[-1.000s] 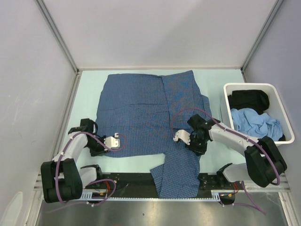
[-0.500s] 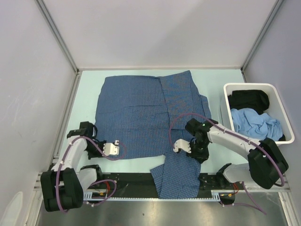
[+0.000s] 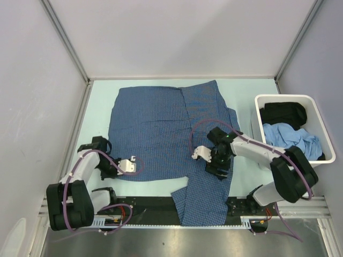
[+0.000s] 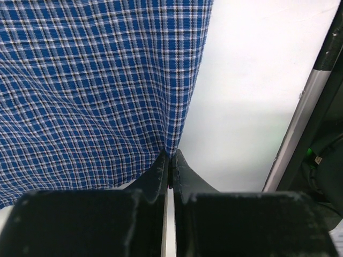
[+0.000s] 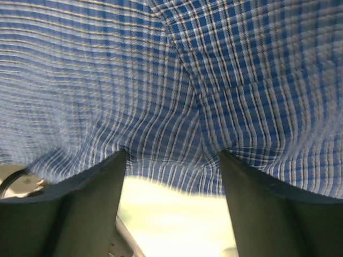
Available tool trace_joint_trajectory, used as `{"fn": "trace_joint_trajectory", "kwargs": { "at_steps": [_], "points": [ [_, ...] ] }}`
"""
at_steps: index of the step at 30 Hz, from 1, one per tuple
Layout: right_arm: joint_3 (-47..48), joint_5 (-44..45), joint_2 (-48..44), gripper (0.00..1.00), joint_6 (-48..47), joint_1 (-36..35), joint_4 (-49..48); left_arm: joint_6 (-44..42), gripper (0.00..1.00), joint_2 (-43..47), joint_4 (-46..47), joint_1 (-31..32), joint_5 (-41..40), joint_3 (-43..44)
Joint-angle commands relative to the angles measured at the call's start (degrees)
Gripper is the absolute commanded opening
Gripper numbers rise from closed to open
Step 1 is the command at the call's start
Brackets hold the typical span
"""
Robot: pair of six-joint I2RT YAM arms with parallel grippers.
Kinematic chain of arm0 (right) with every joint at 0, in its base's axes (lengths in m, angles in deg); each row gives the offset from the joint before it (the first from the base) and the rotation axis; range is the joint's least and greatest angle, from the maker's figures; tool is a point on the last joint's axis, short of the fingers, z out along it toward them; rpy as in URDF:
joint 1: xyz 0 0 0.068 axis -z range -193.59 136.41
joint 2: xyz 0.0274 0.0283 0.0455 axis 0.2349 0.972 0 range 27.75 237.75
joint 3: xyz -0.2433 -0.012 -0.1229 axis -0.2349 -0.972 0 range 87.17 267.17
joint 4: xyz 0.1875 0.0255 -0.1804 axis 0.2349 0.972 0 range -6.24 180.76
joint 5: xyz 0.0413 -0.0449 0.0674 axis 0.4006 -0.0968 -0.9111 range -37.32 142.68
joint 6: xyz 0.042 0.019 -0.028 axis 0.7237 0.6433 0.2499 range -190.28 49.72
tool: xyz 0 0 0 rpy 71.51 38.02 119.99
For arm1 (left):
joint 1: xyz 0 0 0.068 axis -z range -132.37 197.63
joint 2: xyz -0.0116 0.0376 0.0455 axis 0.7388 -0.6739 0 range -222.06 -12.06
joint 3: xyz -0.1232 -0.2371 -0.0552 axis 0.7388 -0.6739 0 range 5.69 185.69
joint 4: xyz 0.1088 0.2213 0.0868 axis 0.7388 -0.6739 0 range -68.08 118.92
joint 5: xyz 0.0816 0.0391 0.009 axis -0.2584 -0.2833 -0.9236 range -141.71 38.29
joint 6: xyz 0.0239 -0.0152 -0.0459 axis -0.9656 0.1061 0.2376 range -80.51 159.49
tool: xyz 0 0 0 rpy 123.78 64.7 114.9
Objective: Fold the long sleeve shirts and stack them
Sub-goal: Flatten the shirt out
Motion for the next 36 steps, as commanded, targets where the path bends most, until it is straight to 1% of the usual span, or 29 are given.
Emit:
{"fn": "trace_joint_trajectory", "kwargs": {
  "at_steps": [1, 3, 4, 5, 6, 8, 10, 12, 14, 15, 16, 17, 18, 19, 20, 21, 22, 23, 25, 26, 27, 28, 29, 31, 32, 33, 34, 35, 36],
  "points": [
    [-2.59, 5.88, 3.56, 0.54, 1.62, -2.28, -6.86, 1.16, 0.05, -0.16, 0.79, -0.18, 1.49, 2.11],
    [-1.81, 6.15, 5.32, 0.35, 1.27, -3.25, -5.73, 0.55, 0.03, 0.11, 0.10, -0.10, 1.22, 2.20],
    [-1.46, 4.76, 5.50, 0.08, 0.83, -3.86, -3.19, -0.15, 0.02, 0.54, -0.69, -0.18, 0.96, 2.20],
    [-1.19, 3.96, 5.59, 0.02, 0.57, -4.30, -1.78, -1.03, 0.01, 0.72, -1.57, -0.18, 0.87, 2.11],
    [-1.36, 3.17, 4.54, 0.00, -0.83, -4.91, -0.46, -2.78, 0.00, 1.07, -3.23, -0.18, 0.96, 2.11],
    [-1.80, 0.10, 2.87, 0.00, -3.29, -7.99, 4.46, -4.98, 0.00, 2.65, -5.00, -0.18, 1.13, 1.50],
    [-2.94, -2.18, 0.41, 0.00, -6.63, -11.75, 8.84, -9.11, 0.00, 3.97, -7.72, -0.10, 0.61, 0.79],
    [-3.38, -2.99, -0.91, 0.00, -7.52, -14.05, 10.53, -10.87, 0.00, 5.91, -7.73, -0.10, 0.52, -0.26],
    [-2.95, -3.69, -0.66, 0.00, -8.31, -14.76, 11.07, -11.84, 0.00, 5.56, -8.17, -0.10, -0.09, 0.17],
    [-2.60, -3.43, 0.13, 0.01, -8.40, -14.68, 11.50, -12.80, 0.00, 5.04, -9.30, -0.18, -0.36, 0.70],
    [-1.29, -2.56, 1.27, 0.14, -7.44, -14.50, 11.86, -13.25, 0.00, 4.34, -10.18, -0.18, -0.62, 1.14],
    [-0.32, -2.29, 1.63, 0.24, -7.35, -12.93, 12.30, -12.64, 0.16, 3.37, -11.59, -0.10, -0.54, 2.71],
    [0.91, -2.55, 1.63, 0.36, -7.26, -11.27, 13.60, -11.33, 0.28, 3.10, -11.69, -0.10, -0.19, 3.68],
    [2.66, -3.86, 0.94, 0.57, -7.17, -9.51, 14.66, -10.01, 0.37, 2.75, -11.86, -0.27, 0.16, 5.00],
    [6.42, -4.57, 0.32, 0.64, -7.26, -7.93, 15.80, -8.35, 0.50, 2.40, -13.26, -0.36, 0.78, 8.23],
    [8.72, -5.01, -0.12, 0.66, -6.82, -4.95, 17.12, -7.11, 0.56, 1.35, -13.97, -0.36, 2.96, 10.18],
    [10.74, -6.49, -0.56, 0.68, -6.47, -3.62, 17.83, -5.80, 0.62, 0.82, -14.15, -0.36, 4.29, 12.11],
    [14.42, -6.85, -1.26, 0.68, -5.51, -2.38, 18.18, -3.35, 0.68, 0.12, -14.24, -0.27, 5.69, 16.22],
    [16.21, -6.77, -1.79, 0.67, -3.40, 0.43, 15.83, -0.70, 0.71, -3.22, -13.71, -0.36, 11.31, 20.46],
    [16.39, -6.07, -1.45, 0.66, -2.00, 0.96, 14.42, 4.71, 0.73, -4.88, -11.53, -0.27, 13.77, 24.83],
    [15.43, -4.50, -1.01, 0.66, -1.20, 1.32, 10.93, 7.81, 0.74, -6.73, -10.47, -0.27, 17.71, 27.22],
    [14.73, -1.53, -0.48, 0.64, -1.19, 1.58, 9.68, 11.06, 0.75, -11.97, -9.76, -0.18, 19.83, 29.68],
    [14.20, -0.02, 1.52, 0.63, -0.93, 2.02, 8.53, 17.36, 0.79, -14.54, -8.71, -0.18, 21.25, 35.01],
    [14.89, 0.79, 4.08, 0.63, 1.43, 5.96, 6.42, 24.33, 0.83, -22.17, -7.47, -0.27, 24.06, 40.05],
    [15.76, 0.09, 5.57, 0.63, 3.01, 7.98, 6.24, 29.41, 0.84, -24.39, -6.69, -0.97, 25.20, 44.17],
    [18.30, -2.18, 8.72, 0.63, 6.33, 9.91, 6.76, 31.64, 0.89, -25.72, -6.16, -1.32, 26.61, 45.77],
    [19.37, -4.20, 10.06, 0.62, 8.37, 14.02, 7.28, 34.01, 0.90, -26.69, -5.02, -1.67, 28.19, 46.75],
    [20.25, -6.31, 11.29, 0.62, 10.04, 15.72, 7.90, 38.03, 0.91, -27.65, -2.31, -2.03, 28.73, 47.37],
    [20.60, -9.64, 13.13, 0.62, 13.80, 17.21, 7.90, 39.64, 0.91, -27.84, -0.80, -2.20, 28.99, 47.29]
  ]
}}
